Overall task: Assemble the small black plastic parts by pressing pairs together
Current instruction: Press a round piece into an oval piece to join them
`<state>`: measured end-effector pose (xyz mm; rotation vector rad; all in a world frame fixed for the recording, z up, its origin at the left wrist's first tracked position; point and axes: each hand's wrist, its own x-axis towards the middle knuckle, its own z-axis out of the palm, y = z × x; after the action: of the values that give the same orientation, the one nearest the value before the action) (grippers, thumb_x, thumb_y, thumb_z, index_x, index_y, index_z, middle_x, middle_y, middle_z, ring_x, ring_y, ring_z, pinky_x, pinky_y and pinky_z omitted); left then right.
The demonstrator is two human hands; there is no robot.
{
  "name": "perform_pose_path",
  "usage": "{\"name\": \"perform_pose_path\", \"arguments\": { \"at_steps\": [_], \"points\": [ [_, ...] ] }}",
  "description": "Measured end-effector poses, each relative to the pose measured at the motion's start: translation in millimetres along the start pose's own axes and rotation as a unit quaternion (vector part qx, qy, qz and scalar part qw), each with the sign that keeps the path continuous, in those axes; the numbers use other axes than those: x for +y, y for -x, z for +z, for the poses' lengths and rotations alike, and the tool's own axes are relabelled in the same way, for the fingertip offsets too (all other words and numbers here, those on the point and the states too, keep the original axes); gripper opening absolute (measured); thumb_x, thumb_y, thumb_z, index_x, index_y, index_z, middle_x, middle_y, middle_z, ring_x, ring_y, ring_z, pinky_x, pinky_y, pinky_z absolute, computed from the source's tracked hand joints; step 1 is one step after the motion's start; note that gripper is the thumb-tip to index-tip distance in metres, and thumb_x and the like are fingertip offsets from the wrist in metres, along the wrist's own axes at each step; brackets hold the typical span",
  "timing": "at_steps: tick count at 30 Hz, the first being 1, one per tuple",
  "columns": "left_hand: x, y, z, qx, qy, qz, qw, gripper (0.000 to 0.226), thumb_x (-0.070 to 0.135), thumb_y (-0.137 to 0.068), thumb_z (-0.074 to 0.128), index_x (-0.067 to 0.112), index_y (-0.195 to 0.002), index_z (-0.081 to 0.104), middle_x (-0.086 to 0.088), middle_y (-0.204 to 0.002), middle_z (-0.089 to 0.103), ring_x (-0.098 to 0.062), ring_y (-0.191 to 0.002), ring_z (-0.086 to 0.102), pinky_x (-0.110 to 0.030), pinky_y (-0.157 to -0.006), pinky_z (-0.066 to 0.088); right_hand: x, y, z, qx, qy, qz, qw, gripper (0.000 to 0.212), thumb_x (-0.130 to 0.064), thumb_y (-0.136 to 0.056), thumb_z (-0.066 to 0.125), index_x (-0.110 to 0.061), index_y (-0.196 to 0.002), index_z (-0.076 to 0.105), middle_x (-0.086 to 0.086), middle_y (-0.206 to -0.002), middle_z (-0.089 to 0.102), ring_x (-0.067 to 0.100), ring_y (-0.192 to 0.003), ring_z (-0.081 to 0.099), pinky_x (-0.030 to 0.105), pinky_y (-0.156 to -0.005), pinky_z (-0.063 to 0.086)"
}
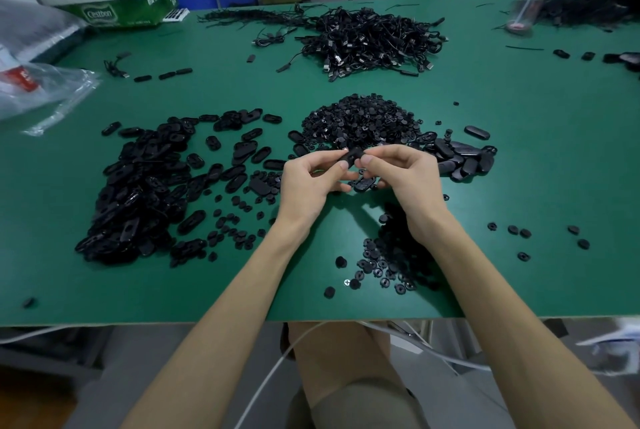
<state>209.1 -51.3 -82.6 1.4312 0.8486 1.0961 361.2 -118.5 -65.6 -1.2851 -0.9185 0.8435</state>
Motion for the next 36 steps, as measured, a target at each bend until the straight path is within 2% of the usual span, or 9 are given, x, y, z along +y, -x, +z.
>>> {"name": "perform_pose_path", "arguments": {
  "at_steps": [8,11,17,22,26,33,36],
  "points": [
    [0.9,0.1,-0.5,0.015,0.025,-0.004,1.0,0.025,0.006,-0.096,0.072,-0.001,-0.12,0.07,-0.014,-0.097,0.079,-0.027,-0.088,0.079,-0.028,-0.073,0.061,-1.6,0.3,-0.1,-0.026,-0.041,0.026,0.998,0.009,-0.016,-0.09,0.078,-0.015,-0.099,0.077,0.005,-0.094,0.08,0.011,-0.081,0.071,0.026,-0.073,0.049],
    [0.7,-0.8,-1.9,0.021,0.017,-0.002,1.0,0.026,0.007,-0.096,0.072,-0.002,-0.12,0.07,-0.013,-0.096,0.079,-0.025,-0.084,0.079,-0.028,-0.073,0.061,-3.5,1.5,0.4,-0.063,-0.084,0.042,0.994,0.011,-0.014,-0.09,0.078,-0.011,-0.1,0.076,0.009,-0.096,0.08,0.01,-0.079,0.071,0.023,-0.071,0.05],
    [0.8,-0.8,-0.9,0.003,0.003,-0.005,1.0,0.021,0.006,-0.096,0.071,0.001,-0.116,0.073,-0.011,-0.095,0.078,-0.024,-0.081,0.077,-0.028,-0.068,0.06,-1.6,2.0,3.4,-0.002,0.004,-0.009,1.0,0.004,-0.014,-0.09,0.078,-0.017,-0.092,0.077,0.001,-0.085,0.078,0.01,-0.075,0.068,0.017,-0.065,0.051],
    [2.1,0.1,-0.3,-0.013,-0.013,0.011,1.0,0.014,0.006,-0.095,0.073,0.011,-0.107,0.076,-0.001,-0.089,0.077,-0.019,-0.081,0.075,-0.026,-0.066,0.059,1.8,1.0,4.5,0.031,0.112,-0.055,0.992,0.003,-0.014,-0.092,0.076,-0.015,-0.095,0.076,0.004,-0.088,0.076,0.021,-0.083,0.071,0.029,-0.075,0.057],
    [3.2,1.2,-0.3,-0.019,-0.012,0.016,1.0,0.014,0.008,-0.093,0.075,0.012,-0.106,0.077,0.002,-0.086,0.078,-0.017,-0.08,0.075,-0.025,-0.066,0.059,2.1,1.3,4.4,0.042,0.181,-0.095,0.978,0.002,-0.017,-0.092,0.075,-0.018,-0.094,0.075,-0.007,-0.088,0.074,0.006,-0.083,0.066,0.016,-0.077,0.051],
    [3.8,0.9,-1.1,-0.01,-0.013,0.015,1.0,0.013,0.009,-0.094,0.074,0.014,-0.106,0.077,0.005,-0.088,0.078,-0.015,-0.08,0.074,-0.025,-0.065,0.058,-0.4,2.8,6.8,0.03,0.213,-0.115,0.97,0.002,-0.016,-0.093,0.073,-0.017,-0.094,0.075,-0.007,-0.089,0.073,0.007,-0.084,0.065,0.017,-0.079,0.05],
    [4.2,1.8,-1.3,-0.026,-0.014,0.014,0.999,0.014,0.011,-0.092,0.076,0.014,-0.106,0.078,-0.001,-0.09,0.079,-0.015,-0.08,0.074,-0.025,-0.067,0.058,-1.4,4.1,6.2,0.043,0.217,-0.122,0.968,0.003,-0.014,-0.093,0.074,-0.017,-0.093,0.074,-0.007,-0.088,0.073,0.007,-0.083,0.065,0.016,-0.077,0.05]
  ]
}}
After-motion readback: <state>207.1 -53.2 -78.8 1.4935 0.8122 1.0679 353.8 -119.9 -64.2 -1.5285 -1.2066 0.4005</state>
